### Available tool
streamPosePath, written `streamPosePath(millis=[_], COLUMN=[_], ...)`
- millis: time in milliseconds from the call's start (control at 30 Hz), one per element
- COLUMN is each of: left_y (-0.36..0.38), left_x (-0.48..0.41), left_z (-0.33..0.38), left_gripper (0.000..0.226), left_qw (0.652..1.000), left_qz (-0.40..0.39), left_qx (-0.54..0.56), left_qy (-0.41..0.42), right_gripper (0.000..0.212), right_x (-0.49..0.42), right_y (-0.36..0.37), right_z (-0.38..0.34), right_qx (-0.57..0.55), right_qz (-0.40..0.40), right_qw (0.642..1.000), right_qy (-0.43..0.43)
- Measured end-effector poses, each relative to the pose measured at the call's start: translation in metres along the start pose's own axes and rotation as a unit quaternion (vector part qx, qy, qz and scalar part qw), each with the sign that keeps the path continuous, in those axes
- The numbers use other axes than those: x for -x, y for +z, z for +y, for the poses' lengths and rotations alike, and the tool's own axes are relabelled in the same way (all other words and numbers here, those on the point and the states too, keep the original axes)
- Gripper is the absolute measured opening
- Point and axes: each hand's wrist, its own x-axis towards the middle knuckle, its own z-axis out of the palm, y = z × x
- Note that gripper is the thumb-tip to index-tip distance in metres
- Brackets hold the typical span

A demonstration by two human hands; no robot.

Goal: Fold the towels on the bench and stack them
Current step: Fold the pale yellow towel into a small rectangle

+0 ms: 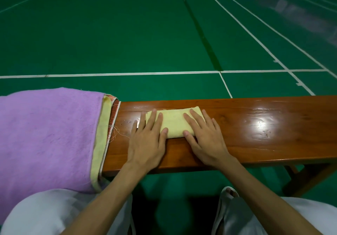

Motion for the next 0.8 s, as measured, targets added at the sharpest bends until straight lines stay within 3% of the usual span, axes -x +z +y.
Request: streamPosePath(millis=[267,333,433,500,600,800], left_y=[-0.014,-0.02,-0.024,-0.025,-0.028,-0.026], left_x=[0.003,0.003,0.0,-0.004,-0.012,-0.023], left_z=[-0.005,-0.005,-0.008,-0.011,-0.012,0.012], left_gripper=[0.077,0.077,0.064,0.058,0.06,0.06], left_qw=[0.996,0.989,0.97,0.963,0.958,0.964], left_qz=[-0.019,0.003,0.103,0.113,0.06,-0.006], left_qx=[0.09,0.147,0.197,0.179,0.168,0.152], left_qy=[-0.005,-0.024,-0.096,-0.165,-0.223,-0.217], right_gripper=[0.083,0.077,0.053,0.044,0.039,0.056], right_x=[0.001,0.0,-0.003,-0.005,-0.01,-0.022], right_y=[-0.009,-0.014,-0.03,-0.037,-0.037,-0.029], right_z=[-0.005,-0.001,0.008,0.015,0.02,-0.003], right_qx=[-0.055,-0.118,-0.321,-0.368,-0.299,-0.147], right_qz=[-0.016,-0.017,0.049,0.106,0.13,0.064], right_qw=[0.998,0.992,0.943,0.916,0.918,0.947], right_qy=[0.032,0.037,0.067,0.122,0.225,0.276])
